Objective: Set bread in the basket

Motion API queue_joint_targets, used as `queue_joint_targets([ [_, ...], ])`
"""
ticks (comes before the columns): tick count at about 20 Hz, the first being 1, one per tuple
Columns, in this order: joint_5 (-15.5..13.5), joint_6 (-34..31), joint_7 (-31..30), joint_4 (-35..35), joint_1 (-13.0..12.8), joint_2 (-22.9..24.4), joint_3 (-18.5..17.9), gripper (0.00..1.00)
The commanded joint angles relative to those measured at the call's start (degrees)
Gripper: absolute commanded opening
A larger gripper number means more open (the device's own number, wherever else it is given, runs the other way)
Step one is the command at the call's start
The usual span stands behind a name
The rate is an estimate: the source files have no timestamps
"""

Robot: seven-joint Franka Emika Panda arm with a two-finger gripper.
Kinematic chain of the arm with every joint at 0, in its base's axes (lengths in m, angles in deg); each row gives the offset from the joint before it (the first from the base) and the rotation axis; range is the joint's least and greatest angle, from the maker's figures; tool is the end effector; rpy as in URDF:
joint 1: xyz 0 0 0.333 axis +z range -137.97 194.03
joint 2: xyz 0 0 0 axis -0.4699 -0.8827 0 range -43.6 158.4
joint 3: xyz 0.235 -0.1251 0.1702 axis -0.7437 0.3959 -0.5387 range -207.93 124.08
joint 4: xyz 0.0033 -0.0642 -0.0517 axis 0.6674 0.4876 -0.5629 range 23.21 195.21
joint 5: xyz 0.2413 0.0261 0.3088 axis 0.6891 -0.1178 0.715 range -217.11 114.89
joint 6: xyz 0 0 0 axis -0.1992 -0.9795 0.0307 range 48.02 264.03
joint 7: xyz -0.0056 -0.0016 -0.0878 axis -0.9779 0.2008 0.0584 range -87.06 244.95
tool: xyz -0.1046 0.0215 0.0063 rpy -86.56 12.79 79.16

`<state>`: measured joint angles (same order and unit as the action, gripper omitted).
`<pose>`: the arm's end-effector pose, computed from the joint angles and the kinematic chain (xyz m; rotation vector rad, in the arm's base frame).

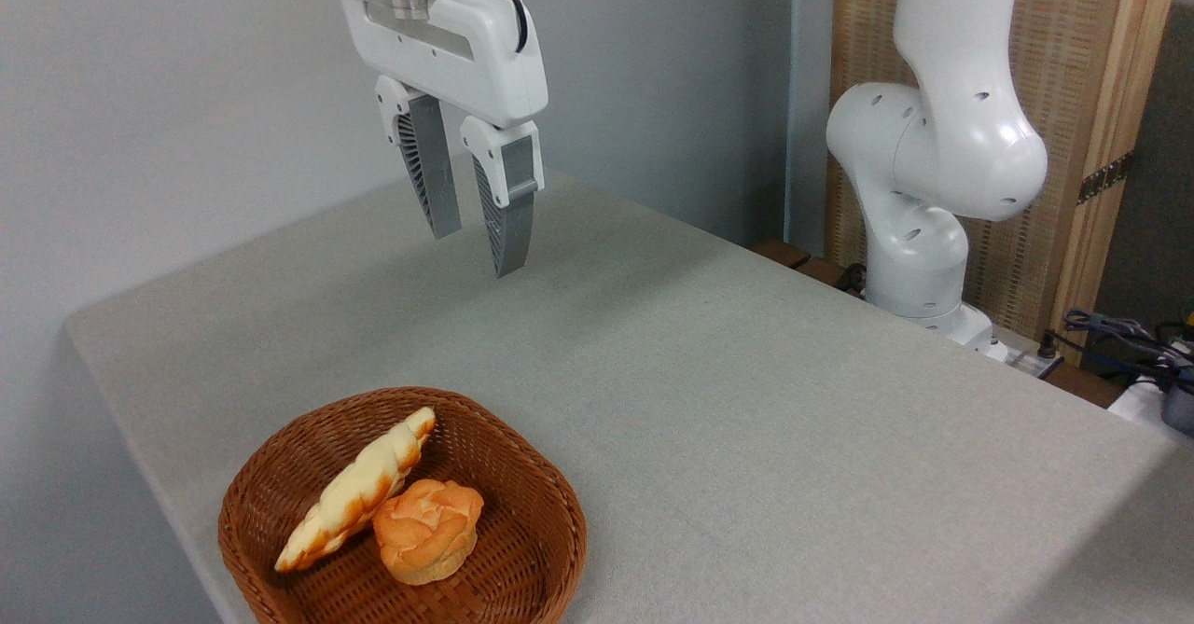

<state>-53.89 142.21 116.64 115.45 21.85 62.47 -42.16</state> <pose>0.5283 -0.0599 0.6260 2.8825 -1.1507 0.0732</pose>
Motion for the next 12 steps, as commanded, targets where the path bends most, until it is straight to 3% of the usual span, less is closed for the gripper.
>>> queue_joint_targets([
  [1,0.0,-0.6,0.3,-2.7,-0.3,-1.7,-0.8,1.00],
  [12,0.0,-1.6,0.7,-4.6,-0.4,-2.7,-0.7,1.00],
])
